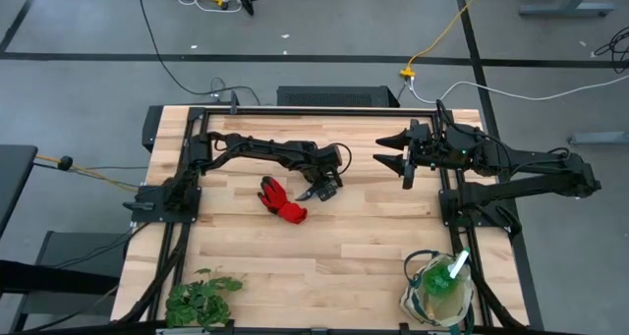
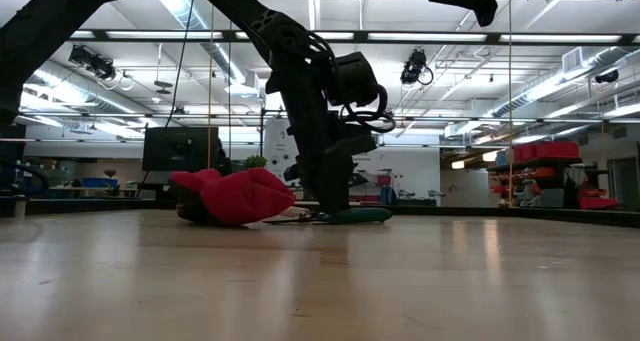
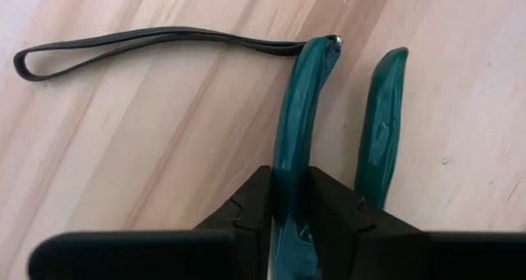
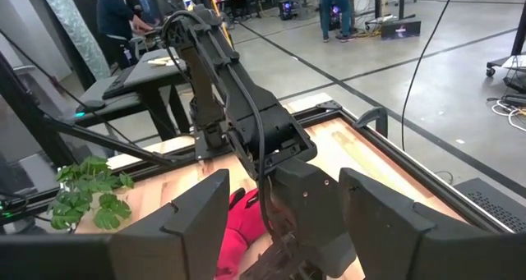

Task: Pick & Place Garden tools in Gardening bag
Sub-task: Put the shear scissors into the gardening bag

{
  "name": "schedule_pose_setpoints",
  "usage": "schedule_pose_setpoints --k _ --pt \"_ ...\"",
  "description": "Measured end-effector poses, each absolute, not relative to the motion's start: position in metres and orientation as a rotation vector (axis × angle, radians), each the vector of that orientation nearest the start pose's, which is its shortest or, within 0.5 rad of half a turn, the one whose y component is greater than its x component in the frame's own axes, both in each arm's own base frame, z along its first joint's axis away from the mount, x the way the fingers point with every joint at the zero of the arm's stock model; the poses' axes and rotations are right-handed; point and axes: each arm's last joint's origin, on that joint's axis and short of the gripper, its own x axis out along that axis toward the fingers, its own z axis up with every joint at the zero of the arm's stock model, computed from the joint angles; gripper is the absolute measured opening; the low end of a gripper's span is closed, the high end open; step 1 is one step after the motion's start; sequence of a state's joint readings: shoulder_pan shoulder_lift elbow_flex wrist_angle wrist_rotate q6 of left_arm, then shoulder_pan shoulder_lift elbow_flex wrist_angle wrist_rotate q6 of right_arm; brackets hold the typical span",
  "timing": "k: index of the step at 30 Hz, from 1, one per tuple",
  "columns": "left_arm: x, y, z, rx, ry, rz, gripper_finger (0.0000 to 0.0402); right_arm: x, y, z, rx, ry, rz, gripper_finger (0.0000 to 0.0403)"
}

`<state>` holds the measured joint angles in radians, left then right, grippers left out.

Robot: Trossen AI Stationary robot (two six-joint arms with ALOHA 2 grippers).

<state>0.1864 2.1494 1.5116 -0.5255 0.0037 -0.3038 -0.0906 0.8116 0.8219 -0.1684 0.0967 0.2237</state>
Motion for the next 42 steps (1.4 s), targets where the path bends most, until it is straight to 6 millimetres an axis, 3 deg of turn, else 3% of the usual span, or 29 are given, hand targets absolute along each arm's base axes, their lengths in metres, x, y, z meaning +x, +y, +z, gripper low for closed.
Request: schedule_pose_setpoints --k 21,42 --pt "0.424 0.079 0.142 -0.411 1.158 0.296 0.0060 0.177 -0.019 0.342 0.211 0.138 -0.203 0.0230" --pt "0.401 0.098 0.210 -0.372 1.042 0.322 0.0058 0.177 -0.019 0.344 0.186 0.129 -0.201 0.0230"
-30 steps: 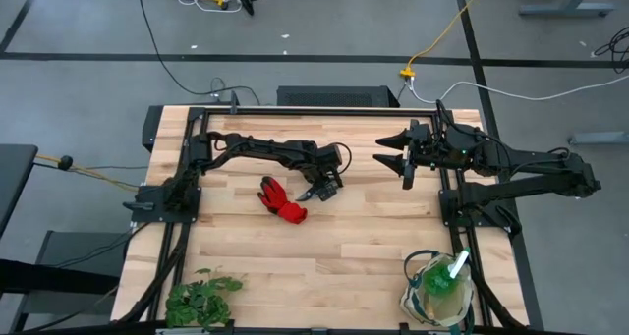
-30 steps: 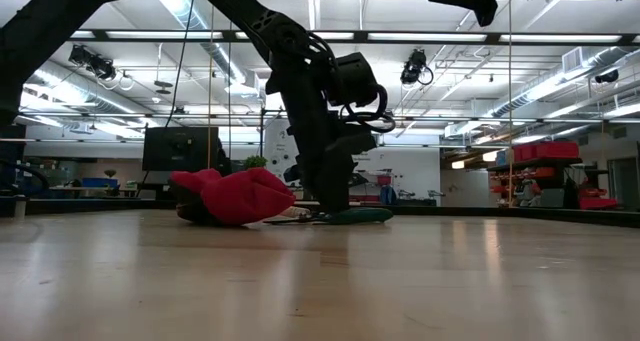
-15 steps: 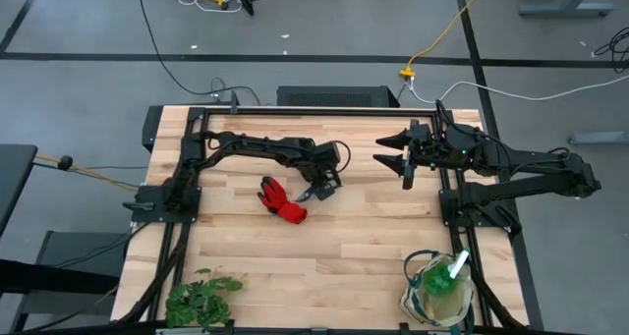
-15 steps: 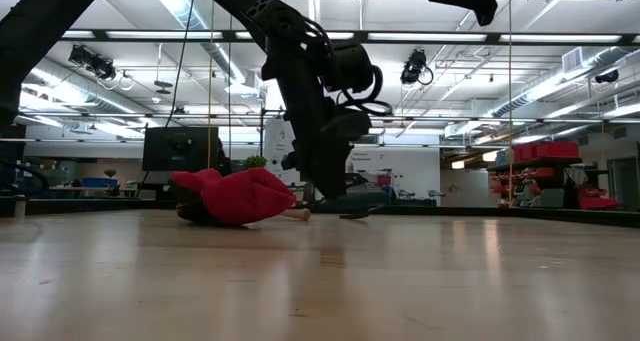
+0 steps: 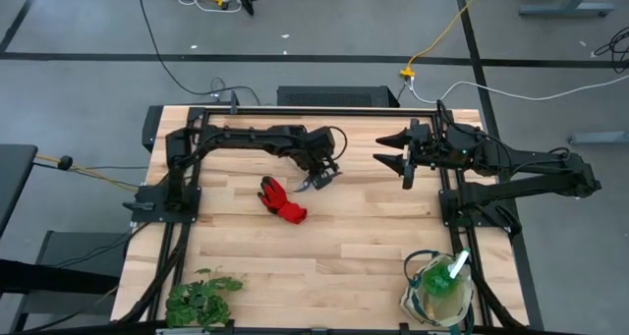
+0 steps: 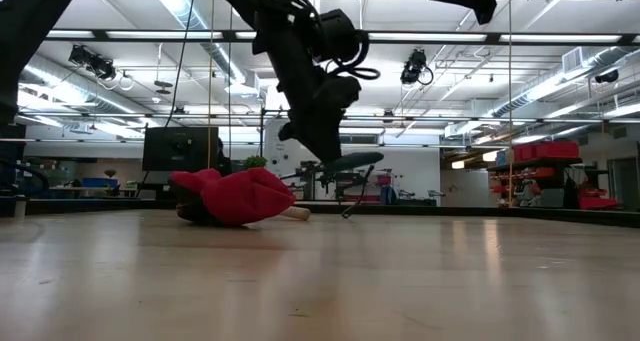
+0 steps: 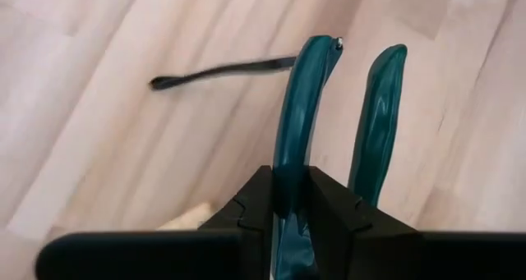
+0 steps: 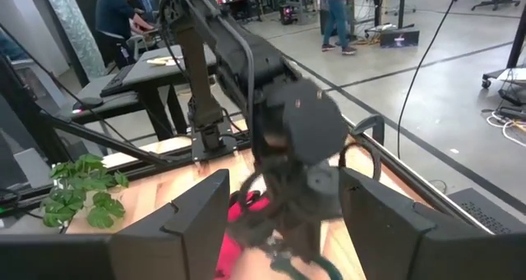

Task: Pick & Place Garden tools in Gardening bag
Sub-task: Put the shear scissors into the gardening bag

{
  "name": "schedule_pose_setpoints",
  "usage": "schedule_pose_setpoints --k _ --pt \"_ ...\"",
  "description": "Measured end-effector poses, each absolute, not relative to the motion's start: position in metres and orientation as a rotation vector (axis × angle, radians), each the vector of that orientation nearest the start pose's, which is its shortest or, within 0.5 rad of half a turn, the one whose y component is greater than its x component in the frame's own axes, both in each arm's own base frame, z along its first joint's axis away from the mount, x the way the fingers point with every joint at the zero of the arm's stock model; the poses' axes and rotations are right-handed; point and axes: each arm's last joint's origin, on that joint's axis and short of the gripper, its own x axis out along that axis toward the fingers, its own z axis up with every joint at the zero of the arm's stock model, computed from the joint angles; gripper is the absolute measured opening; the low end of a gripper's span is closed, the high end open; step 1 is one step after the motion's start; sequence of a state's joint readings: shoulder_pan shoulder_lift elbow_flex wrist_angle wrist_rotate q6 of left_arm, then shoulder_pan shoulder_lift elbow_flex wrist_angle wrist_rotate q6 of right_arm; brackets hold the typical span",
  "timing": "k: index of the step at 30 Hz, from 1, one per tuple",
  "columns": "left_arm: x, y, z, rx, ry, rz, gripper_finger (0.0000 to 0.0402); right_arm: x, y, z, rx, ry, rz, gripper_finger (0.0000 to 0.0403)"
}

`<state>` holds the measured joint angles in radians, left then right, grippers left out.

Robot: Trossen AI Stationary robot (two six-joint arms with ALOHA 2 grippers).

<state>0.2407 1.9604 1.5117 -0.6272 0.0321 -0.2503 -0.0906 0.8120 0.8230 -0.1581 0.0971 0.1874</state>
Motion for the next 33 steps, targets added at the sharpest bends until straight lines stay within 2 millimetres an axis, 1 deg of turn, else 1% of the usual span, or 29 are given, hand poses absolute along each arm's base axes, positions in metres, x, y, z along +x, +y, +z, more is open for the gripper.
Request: schedule_pose_setpoints --k 5,9,14,20,22,33 --pt "0.394 0.100 0.225 -0.370 1.019 0.336 0.0058 0.177 -0.019 0.344 0.174 0.130 -0.200 0.0230" --pt "0.390 0.096 0.239 -0.362 0.987 0.331 0.0058 0.177 -0.019 0.344 0.174 0.130 -0.200 0.0230" --pt "0.388 0.081 0.257 -0.319 0.935 0.309 0.0058 0.177 -0.019 0.344 0.174 0.130 -0.200 0.0230" --pt "0.381 0.063 0.280 -0.255 0.874 0.300 0.0058 0.177 -0.019 0.344 0.173 0.129 -0.200 0.0230" --pt "0.377 0.060 0.287 -0.249 0.865 0.295 0.0058 0.177 -0.019 0.344 0.173 0.129 -0.199 0.0230" --pt "0.351 0.042 0.338 -0.192 0.704 0.255 0.0057 0.177 -0.019 0.345 0.173 0.121 -0.198 0.0230"
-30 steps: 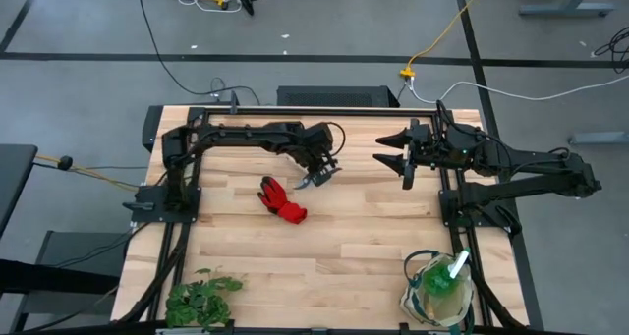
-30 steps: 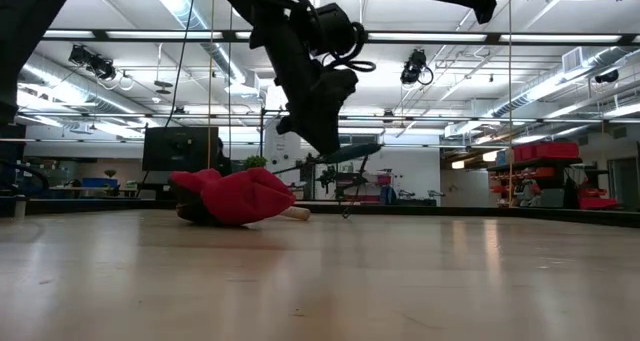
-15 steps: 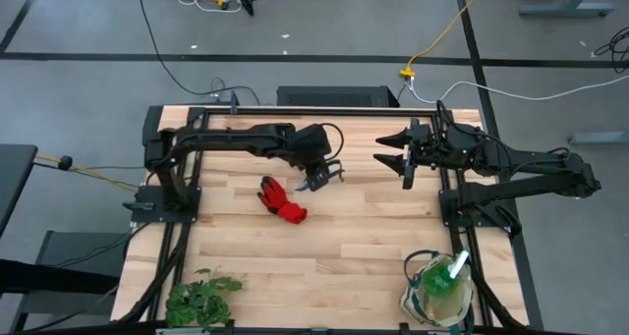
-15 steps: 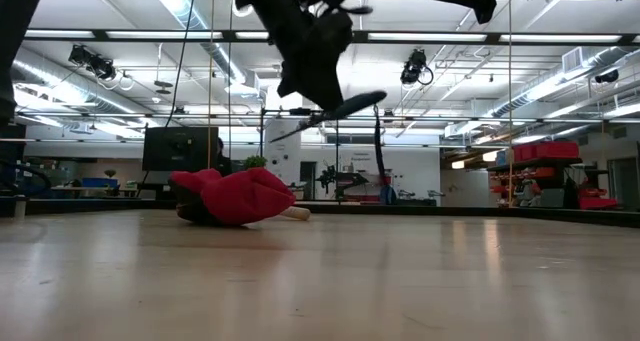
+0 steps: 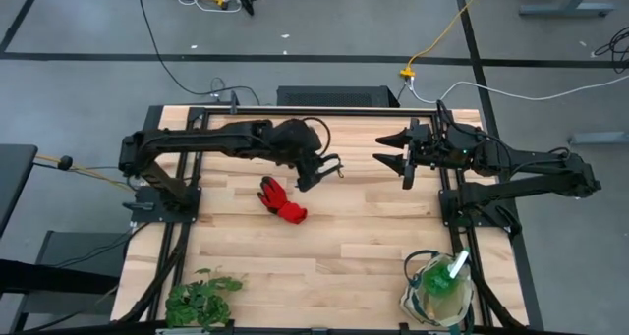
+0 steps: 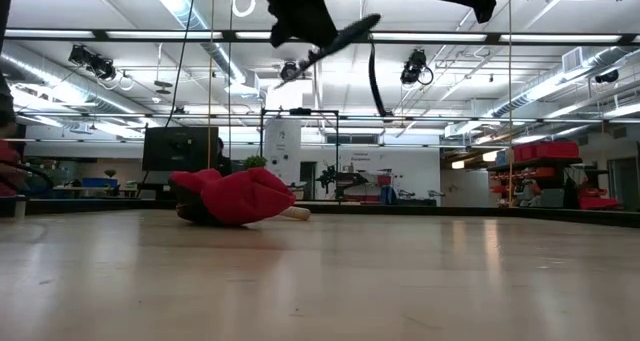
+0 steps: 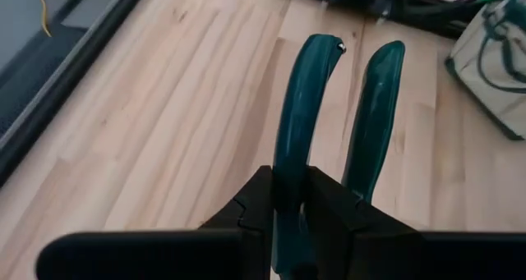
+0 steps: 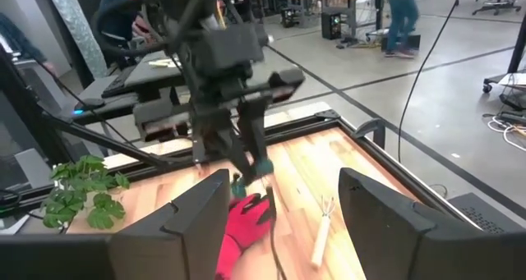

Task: Pick & Place Garden tools in Gardening bag
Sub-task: Put the shear scissors into the gardening bag

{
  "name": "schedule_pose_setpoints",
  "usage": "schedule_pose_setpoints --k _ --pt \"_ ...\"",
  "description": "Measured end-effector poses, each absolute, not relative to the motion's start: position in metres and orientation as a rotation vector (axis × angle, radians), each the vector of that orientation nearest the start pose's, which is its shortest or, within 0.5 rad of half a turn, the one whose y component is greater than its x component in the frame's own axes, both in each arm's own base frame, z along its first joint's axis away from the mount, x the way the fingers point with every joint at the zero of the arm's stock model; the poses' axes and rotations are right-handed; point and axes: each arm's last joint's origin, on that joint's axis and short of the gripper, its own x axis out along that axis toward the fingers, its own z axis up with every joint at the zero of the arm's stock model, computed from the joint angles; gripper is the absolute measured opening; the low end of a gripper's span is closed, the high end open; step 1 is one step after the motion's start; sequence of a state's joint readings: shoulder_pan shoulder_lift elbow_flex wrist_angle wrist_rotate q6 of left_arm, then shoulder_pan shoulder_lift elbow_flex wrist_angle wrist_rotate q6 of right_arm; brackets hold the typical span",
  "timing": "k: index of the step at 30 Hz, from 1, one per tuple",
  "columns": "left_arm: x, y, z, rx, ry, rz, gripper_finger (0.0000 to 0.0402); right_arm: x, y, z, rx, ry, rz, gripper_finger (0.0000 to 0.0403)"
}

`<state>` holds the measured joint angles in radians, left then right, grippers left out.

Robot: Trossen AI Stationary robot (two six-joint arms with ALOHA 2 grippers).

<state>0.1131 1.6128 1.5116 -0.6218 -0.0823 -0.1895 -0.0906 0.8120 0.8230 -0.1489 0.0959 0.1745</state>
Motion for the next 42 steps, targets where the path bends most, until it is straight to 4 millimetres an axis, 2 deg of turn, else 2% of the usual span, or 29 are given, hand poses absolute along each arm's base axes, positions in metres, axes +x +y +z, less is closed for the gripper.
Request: schedule_pose_setpoints --k 7,15,35,42 --pt "0.332 0.040 0.364 -0.159 0.620 0.258 0.0057 0.177 -0.019 0.345 0.174 0.118 -0.188 0.0230" --pt "0.319 0.040 0.382 -0.135 0.553 0.252 0.0058 0.177 -0.019 0.345 0.174 0.115 -0.187 0.0230" --pt "0.326 0.040 0.394 -0.098 0.408 0.206 0.0058 0.178 -0.017 0.347 0.171 0.100 -0.133 0.0230" --pt "0.314 0.038 0.410 -0.070 0.336 0.189 0.0058 0.178 -0.017 0.349 0.170 0.079 -0.130 0.0230"
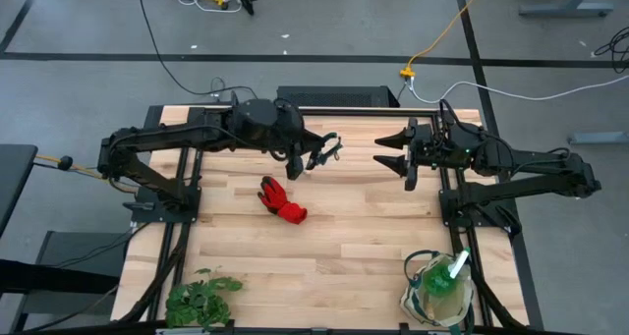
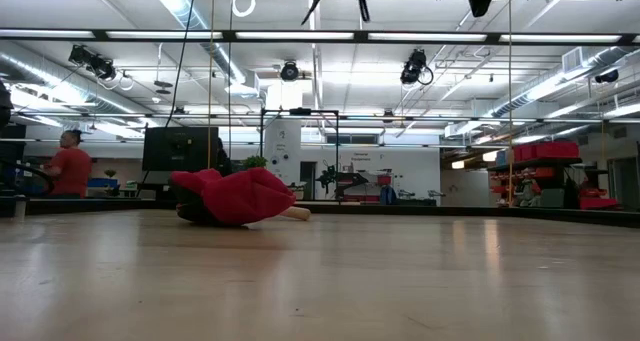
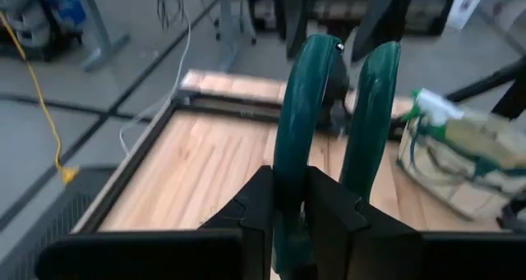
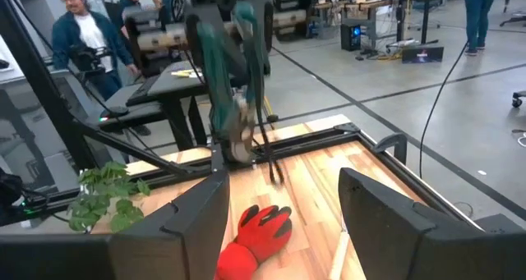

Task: Pick & Place Garden tools in Gardening bag
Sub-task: Put the shear scissors into the gardening bag

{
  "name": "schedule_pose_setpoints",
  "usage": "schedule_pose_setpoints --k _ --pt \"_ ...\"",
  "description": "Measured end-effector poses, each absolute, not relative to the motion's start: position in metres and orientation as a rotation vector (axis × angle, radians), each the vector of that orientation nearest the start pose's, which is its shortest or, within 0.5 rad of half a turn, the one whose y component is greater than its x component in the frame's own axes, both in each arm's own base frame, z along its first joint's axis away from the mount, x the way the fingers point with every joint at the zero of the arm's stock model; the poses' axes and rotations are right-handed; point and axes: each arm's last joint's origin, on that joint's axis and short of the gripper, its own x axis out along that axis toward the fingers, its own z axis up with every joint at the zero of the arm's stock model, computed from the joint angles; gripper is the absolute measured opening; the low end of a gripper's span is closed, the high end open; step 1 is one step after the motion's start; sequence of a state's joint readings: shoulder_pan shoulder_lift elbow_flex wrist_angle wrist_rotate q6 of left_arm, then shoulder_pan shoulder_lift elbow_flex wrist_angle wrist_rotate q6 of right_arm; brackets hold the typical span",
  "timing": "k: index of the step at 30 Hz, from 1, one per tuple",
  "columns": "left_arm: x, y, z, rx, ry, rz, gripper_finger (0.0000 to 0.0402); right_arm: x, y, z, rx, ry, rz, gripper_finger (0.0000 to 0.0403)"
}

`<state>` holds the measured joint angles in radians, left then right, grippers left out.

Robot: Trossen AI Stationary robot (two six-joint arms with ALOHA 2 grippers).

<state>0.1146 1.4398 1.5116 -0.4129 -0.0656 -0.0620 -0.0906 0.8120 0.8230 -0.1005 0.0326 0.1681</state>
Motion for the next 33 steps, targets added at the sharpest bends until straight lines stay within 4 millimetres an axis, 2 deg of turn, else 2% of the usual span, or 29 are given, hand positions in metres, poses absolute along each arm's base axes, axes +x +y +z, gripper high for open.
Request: schedule_pose_setpoints --k 11,19,26,33 --pt "0.276 0.036 0.442 -0.035 0.233 0.191 0.0058 0.178 -0.017 0.351 0.151 0.065 -0.129 0.0230" --pt "0.257 0.034 0.453 -0.008 0.204 0.209 0.0058 0.178 -0.017 0.351 0.146 0.057 -0.130 0.0230" --pt "0.256 0.034 0.442 0.002 0.283 0.211 0.0058 0.178 -0.017 0.352 0.144 0.053 -0.130 0.0230" --pt "0.271 0.033 0.402 -0.057 0.247 0.175 0.0057 0.178 -0.017 0.352 0.144 0.054 -0.130 0.0230"
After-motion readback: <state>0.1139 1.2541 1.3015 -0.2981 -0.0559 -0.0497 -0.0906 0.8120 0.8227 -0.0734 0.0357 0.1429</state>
